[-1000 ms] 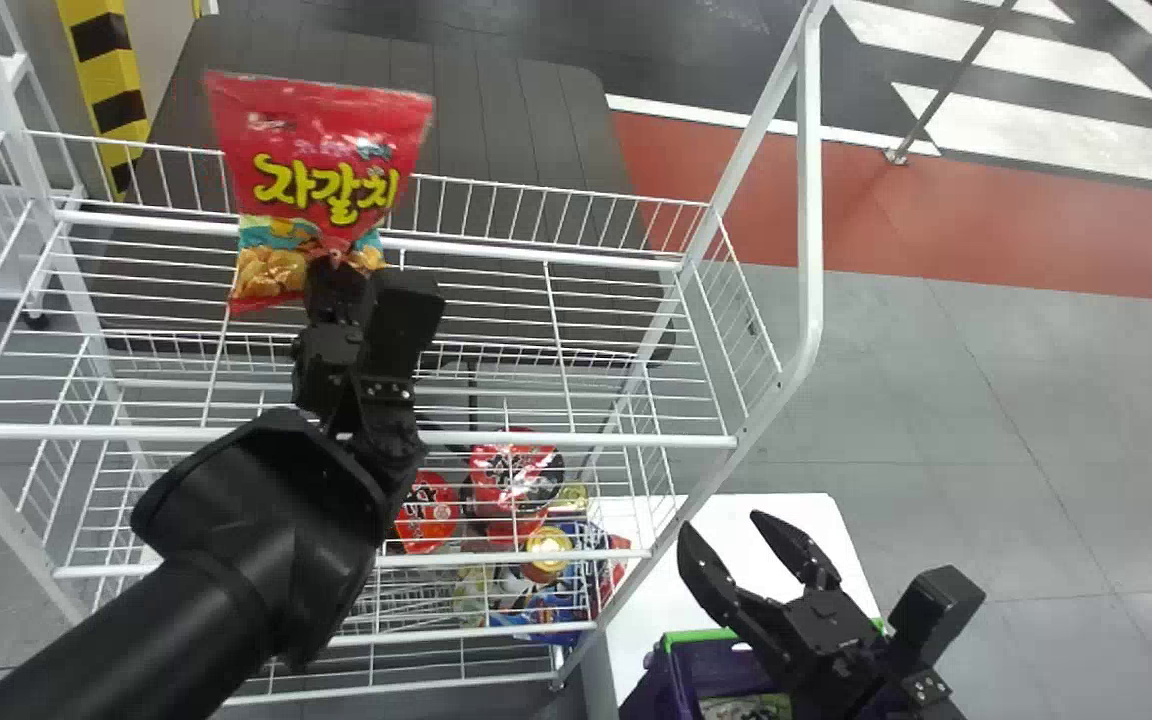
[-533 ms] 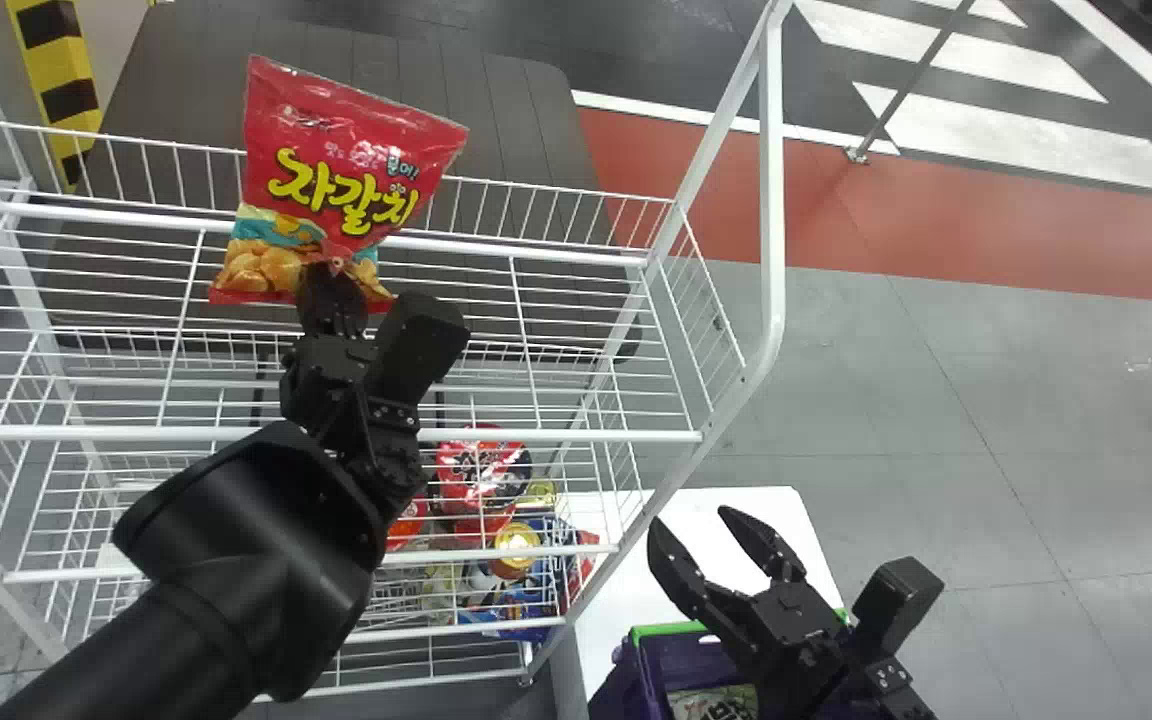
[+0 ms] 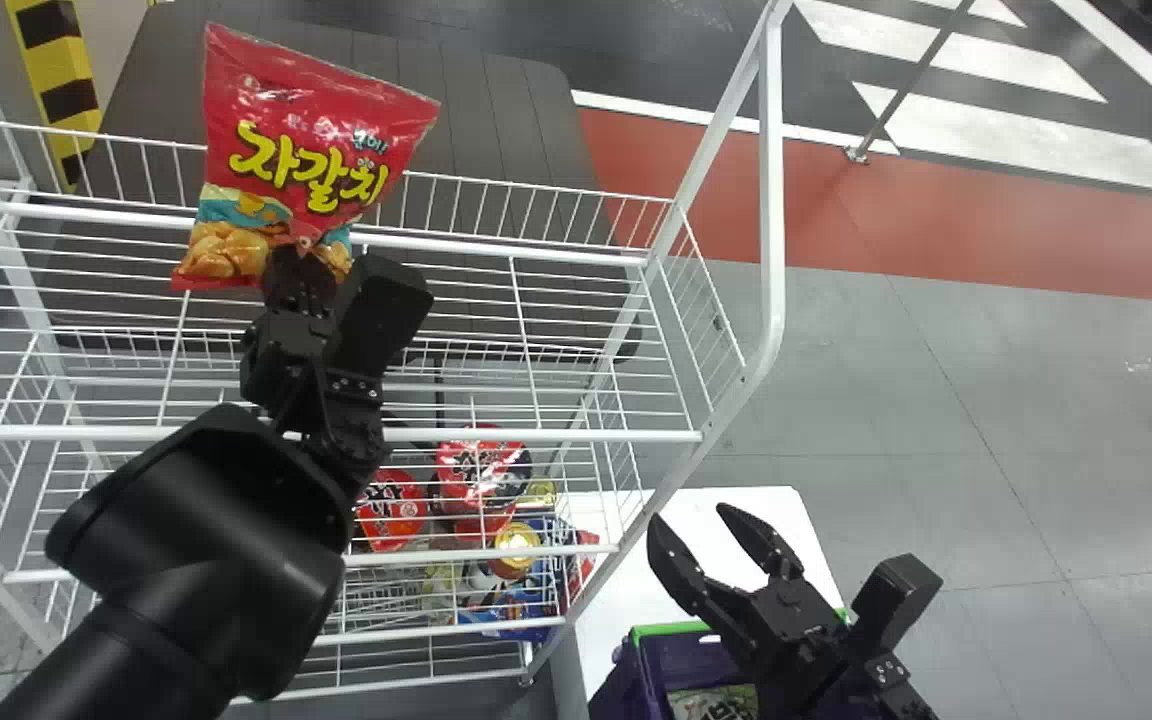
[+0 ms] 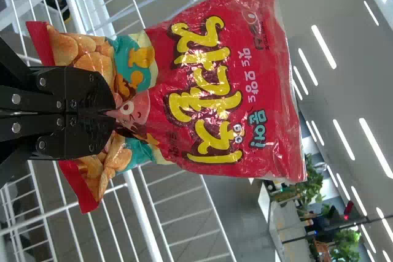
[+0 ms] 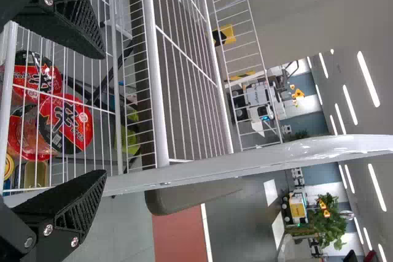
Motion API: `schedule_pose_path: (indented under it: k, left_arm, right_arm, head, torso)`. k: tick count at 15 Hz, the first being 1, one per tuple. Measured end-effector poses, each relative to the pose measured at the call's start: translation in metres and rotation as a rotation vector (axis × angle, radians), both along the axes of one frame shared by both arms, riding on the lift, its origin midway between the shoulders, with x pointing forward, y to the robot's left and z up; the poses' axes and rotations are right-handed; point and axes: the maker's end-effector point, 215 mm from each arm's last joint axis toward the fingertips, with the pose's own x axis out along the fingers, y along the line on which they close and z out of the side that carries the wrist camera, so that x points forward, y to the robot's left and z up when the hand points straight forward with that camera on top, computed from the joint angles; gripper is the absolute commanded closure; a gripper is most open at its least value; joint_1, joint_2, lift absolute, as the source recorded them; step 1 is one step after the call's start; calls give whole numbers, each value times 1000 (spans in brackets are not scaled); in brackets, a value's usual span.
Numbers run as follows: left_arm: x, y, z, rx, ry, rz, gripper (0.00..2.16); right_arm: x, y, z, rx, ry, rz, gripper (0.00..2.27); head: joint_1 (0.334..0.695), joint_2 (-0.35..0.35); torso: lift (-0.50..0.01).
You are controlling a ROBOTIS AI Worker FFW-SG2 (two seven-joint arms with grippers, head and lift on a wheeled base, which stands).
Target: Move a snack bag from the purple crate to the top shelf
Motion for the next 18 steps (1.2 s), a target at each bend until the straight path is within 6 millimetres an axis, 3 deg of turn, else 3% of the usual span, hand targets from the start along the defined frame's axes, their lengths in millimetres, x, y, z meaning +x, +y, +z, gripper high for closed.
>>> schedule_pose_path:
  k: [9, 14, 18]
  left_arm:
    - [15, 61, -3, -76, 3, 80, 1234]
    - [22, 83, -3, -114, -6, 78, 1234]
    - [24, 114, -13, -104, 3, 87, 1234]
  right_arm:
    - [0, 0, -1, 1, 1, -3, 167]
    - [0, -1, -1, 5, 0, -4, 167]
    - [-1, -4, 0, 8, -2, -9, 167]
  head:
    - [695, -262]
    - [695, -237]
    - [695, -212]
  torso:
    - [1]
    - [1]
    - [1]
